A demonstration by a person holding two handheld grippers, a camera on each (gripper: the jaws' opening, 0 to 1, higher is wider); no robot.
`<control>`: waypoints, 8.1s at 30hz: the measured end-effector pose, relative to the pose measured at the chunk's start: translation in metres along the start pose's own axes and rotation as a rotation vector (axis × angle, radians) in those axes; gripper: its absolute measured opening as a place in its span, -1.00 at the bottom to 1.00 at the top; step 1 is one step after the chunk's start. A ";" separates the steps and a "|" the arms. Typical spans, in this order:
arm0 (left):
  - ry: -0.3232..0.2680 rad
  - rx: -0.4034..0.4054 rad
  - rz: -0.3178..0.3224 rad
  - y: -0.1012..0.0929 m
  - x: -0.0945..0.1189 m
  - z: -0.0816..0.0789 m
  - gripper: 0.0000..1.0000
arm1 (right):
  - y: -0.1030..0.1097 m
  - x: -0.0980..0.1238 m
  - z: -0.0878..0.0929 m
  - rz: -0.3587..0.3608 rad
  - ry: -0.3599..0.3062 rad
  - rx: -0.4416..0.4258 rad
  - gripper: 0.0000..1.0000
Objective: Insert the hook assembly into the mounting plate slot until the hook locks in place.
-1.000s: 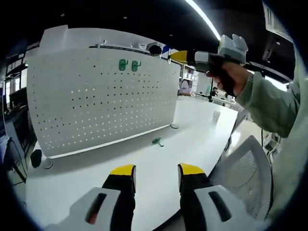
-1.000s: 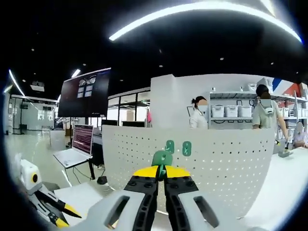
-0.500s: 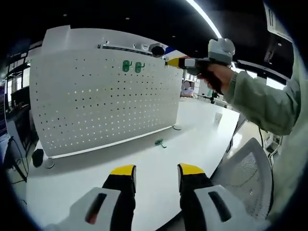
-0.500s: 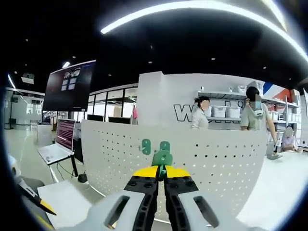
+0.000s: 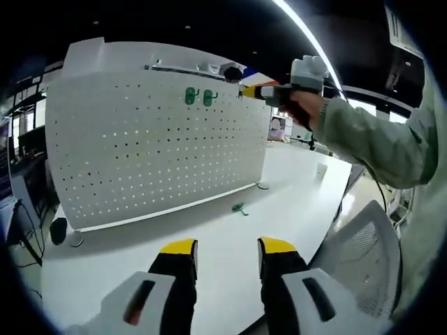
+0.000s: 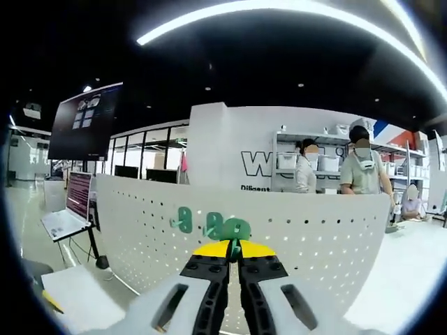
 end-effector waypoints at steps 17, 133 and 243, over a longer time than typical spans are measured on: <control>0.004 0.019 -0.008 0.005 -0.003 0.001 -0.29 | -0.007 -0.031 0.003 0.024 0.023 0.004 -0.96; -0.006 0.062 -0.007 0.007 -0.001 0.002 -0.32 | 0.000 -0.039 0.034 0.046 0.150 0.044 -0.58; 0.052 -0.145 0.181 -0.013 -0.062 -0.037 -0.33 | 0.073 0.180 0.129 -0.239 0.494 -0.124 -0.13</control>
Point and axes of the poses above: the point that each gripper's makers call its tool centre point, and the gripper's own axes: x roughly backward along the fingers, y roughly to its left, z roughly out of its underside, the point moved 10 cm from there along x, roughly backward along the fingers
